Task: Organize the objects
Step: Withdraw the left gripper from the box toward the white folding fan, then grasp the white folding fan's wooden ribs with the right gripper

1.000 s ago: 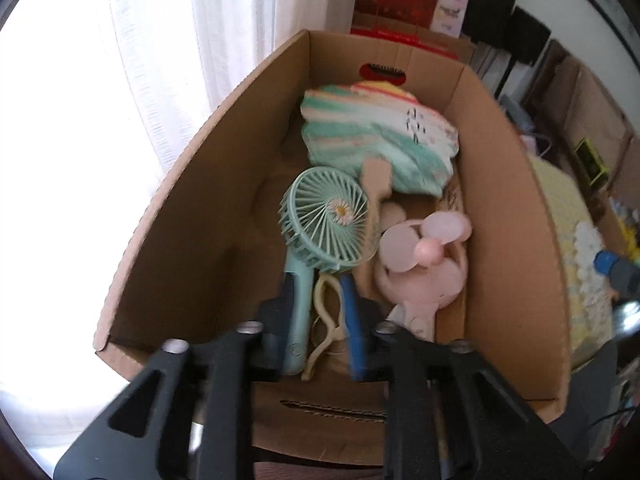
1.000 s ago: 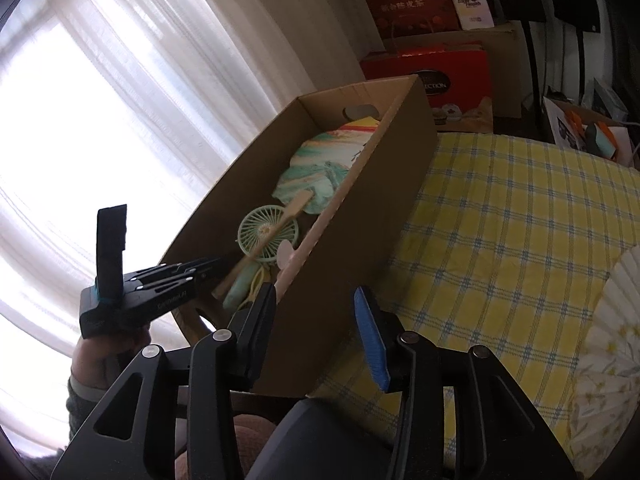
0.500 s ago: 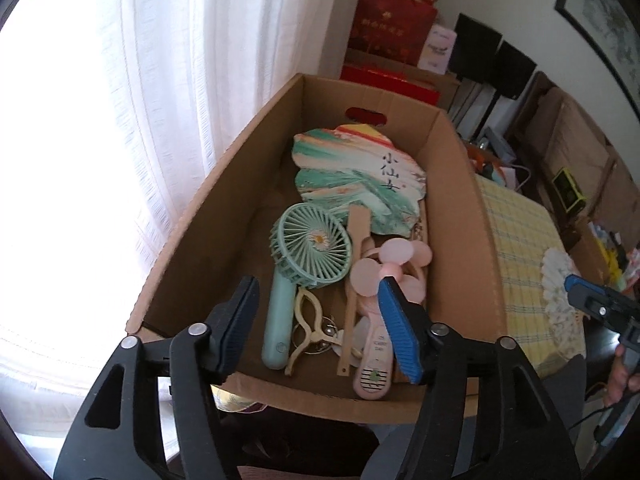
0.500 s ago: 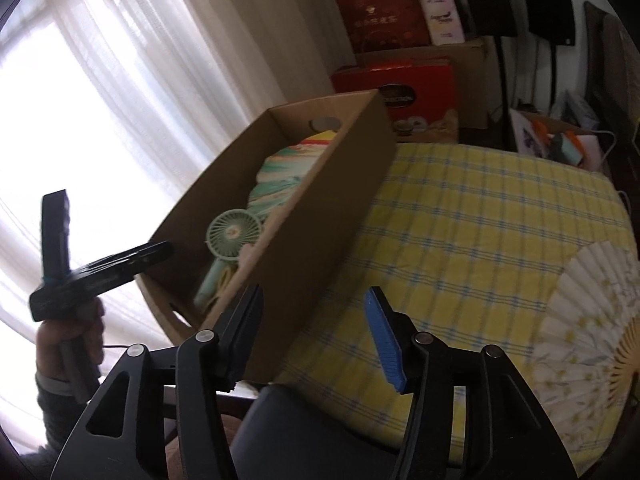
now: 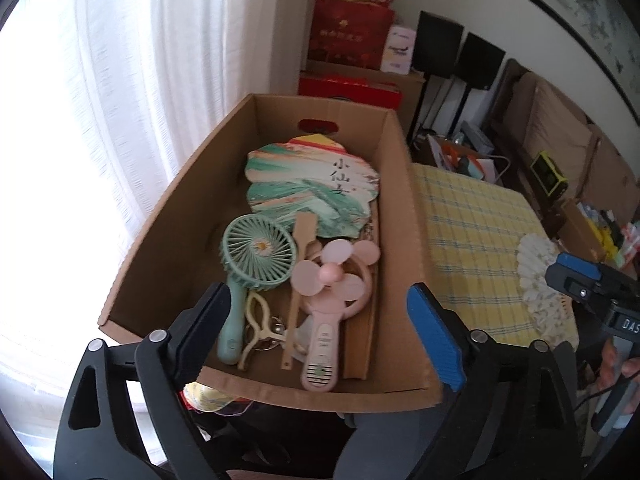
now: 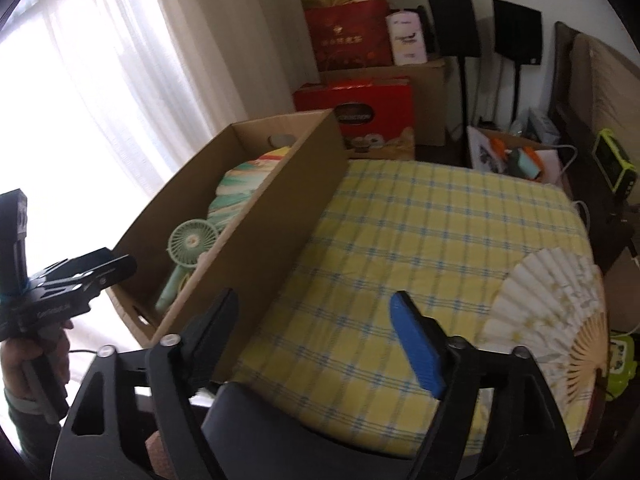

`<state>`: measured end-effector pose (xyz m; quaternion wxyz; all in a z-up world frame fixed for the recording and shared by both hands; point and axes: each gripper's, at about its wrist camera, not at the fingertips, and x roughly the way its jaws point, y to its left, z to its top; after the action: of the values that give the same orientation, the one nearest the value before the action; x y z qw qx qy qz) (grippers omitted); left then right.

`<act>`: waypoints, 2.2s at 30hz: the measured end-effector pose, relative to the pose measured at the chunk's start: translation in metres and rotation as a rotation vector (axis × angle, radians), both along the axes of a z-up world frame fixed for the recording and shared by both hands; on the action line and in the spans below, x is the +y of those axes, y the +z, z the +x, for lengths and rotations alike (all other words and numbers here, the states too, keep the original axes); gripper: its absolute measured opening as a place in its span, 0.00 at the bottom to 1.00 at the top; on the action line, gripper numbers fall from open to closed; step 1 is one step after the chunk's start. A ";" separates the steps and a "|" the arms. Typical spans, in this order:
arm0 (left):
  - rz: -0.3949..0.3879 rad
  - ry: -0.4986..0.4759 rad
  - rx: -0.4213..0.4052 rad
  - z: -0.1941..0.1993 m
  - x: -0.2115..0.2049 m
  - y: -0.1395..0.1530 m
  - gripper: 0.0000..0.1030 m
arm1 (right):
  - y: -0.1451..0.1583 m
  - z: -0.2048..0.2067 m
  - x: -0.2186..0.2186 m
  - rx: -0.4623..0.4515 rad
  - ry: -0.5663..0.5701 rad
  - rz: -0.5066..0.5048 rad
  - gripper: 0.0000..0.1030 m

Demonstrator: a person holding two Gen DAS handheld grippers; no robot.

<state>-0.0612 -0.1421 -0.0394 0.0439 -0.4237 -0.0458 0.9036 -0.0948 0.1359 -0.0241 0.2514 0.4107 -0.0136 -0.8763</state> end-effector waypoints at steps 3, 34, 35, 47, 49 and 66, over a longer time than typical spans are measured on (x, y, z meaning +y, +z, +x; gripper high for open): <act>-0.012 -0.001 0.009 0.002 0.009 0.004 0.91 | 0.004 0.001 0.009 0.014 -0.028 0.009 0.82; -0.084 -0.231 0.009 0.012 0.133 0.003 1.00 | -0.001 0.011 0.084 0.044 -0.206 0.134 0.99; -0.085 -0.235 0.010 0.012 0.136 0.002 1.00 | -0.001 0.011 0.086 0.044 -0.211 0.135 0.99; -0.054 -0.316 -0.029 0.005 0.189 -0.016 1.00 | -0.005 0.010 0.148 0.027 -0.325 0.128 0.99; -0.042 -0.334 -0.044 0.003 0.199 -0.019 1.00 | -0.006 0.009 0.163 0.022 -0.356 0.126 0.99; 0.037 -0.465 -0.169 -0.023 0.273 -0.048 1.00 | -0.041 0.002 0.267 -0.067 -0.552 0.103 0.98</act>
<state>-0.0838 0.1312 -0.0879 0.2542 -0.4961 0.0331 0.8296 -0.0927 0.4033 -0.0650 -0.0187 0.4326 -0.0886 -0.8970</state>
